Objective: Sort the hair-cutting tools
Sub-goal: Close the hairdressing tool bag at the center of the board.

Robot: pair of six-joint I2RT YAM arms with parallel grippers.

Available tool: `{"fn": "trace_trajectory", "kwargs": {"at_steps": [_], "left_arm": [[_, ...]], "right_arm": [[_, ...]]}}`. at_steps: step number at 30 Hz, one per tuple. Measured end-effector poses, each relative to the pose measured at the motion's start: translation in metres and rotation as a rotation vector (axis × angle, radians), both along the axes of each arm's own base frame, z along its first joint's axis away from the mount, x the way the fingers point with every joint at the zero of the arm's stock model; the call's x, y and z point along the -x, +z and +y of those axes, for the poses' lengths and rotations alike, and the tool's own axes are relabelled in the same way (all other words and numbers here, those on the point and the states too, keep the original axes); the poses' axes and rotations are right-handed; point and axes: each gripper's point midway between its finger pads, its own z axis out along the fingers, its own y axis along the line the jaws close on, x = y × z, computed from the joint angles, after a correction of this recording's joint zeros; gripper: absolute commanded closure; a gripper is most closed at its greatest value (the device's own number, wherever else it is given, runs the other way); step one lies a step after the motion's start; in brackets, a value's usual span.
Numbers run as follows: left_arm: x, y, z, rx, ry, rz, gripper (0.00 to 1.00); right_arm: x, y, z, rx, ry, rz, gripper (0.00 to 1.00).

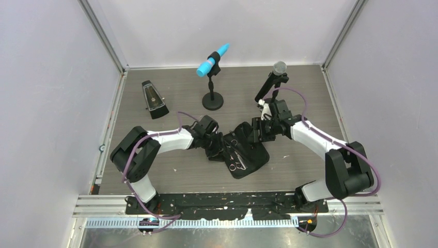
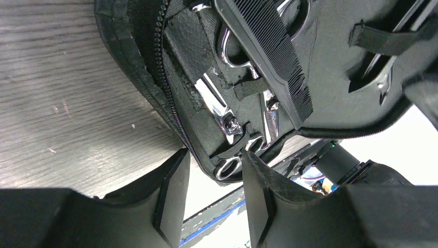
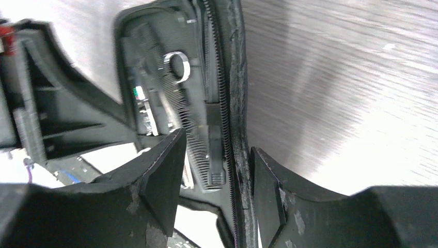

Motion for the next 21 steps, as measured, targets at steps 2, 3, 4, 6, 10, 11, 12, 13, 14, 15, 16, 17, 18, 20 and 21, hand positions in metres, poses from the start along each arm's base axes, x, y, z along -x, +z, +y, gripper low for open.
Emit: {"fn": "trace_trajectory", "kwargs": {"at_steps": [2, 3, 4, 6, 10, 11, 12, 13, 14, 15, 16, 17, 18, 20, 21], "left_arm": [[0.001, 0.000, -0.001, 0.001, 0.006, 0.004, 0.57], [0.001, -0.001, -0.001, 0.004, 0.009, 0.004, 0.57], [0.002, -0.001, -0.002, 0.009, 0.012, 0.005, 0.57], [0.003, -0.002, -0.005, 0.019, 0.019, 0.006, 0.56], [0.004, -0.003, -0.009, 0.051, 0.046, 0.012, 0.55], [0.003, -0.003, -0.011, 0.062, 0.051, 0.009, 0.55], [0.002, -0.003, -0.012, 0.072, 0.059, 0.007, 0.55], [0.002, -0.003, -0.013, 0.082, 0.065, 0.005, 0.54], [0.002, -0.002, -0.014, 0.091, 0.073, 0.004, 0.53], [0.002, -0.002, -0.014, 0.099, 0.078, 0.001, 0.53], [0.002, -0.002, -0.013, 0.107, 0.084, -0.003, 0.53], [0.003, -0.002, -0.012, 0.111, 0.087, -0.007, 0.52], [0.004, -0.002, -0.010, 0.113, 0.095, -0.010, 0.52], [0.007, -0.002, -0.004, 0.112, 0.114, -0.016, 0.52], [0.008, -0.002, 0.000, 0.108, 0.123, -0.023, 0.53]], "right_arm": [[0.005, 0.010, 0.010, -0.026, 0.028, -0.025, 0.45], [0.009, 0.015, 0.016, -0.040, 0.047, -0.036, 0.45], [0.013, 0.020, 0.022, -0.052, 0.065, -0.047, 0.45], [0.021, 0.027, 0.033, -0.077, 0.097, -0.062, 0.45], [0.041, 0.032, 0.055, -0.128, 0.153, -0.069, 0.46], [0.046, 0.030, 0.059, -0.138, 0.164, -0.062, 0.46], [0.051, 0.026, 0.063, -0.145, 0.171, -0.054, 0.46], [0.056, 0.021, 0.065, -0.149, 0.175, -0.039, 0.46], [0.062, 0.015, 0.068, -0.154, 0.180, -0.024, 0.47], [0.065, 0.010, 0.069, -0.157, 0.179, -0.010, 0.48], [0.069, 0.002, 0.072, -0.163, 0.178, 0.007, 0.49], [0.071, -0.004, 0.073, -0.165, 0.175, 0.025, 0.49], [0.073, -0.010, 0.075, -0.169, 0.171, 0.038, 0.51], [0.071, -0.013, 0.079, -0.198, 0.152, 0.060, 0.53], [0.070, -0.013, 0.082, -0.211, 0.148, 0.067, 0.54]]}}
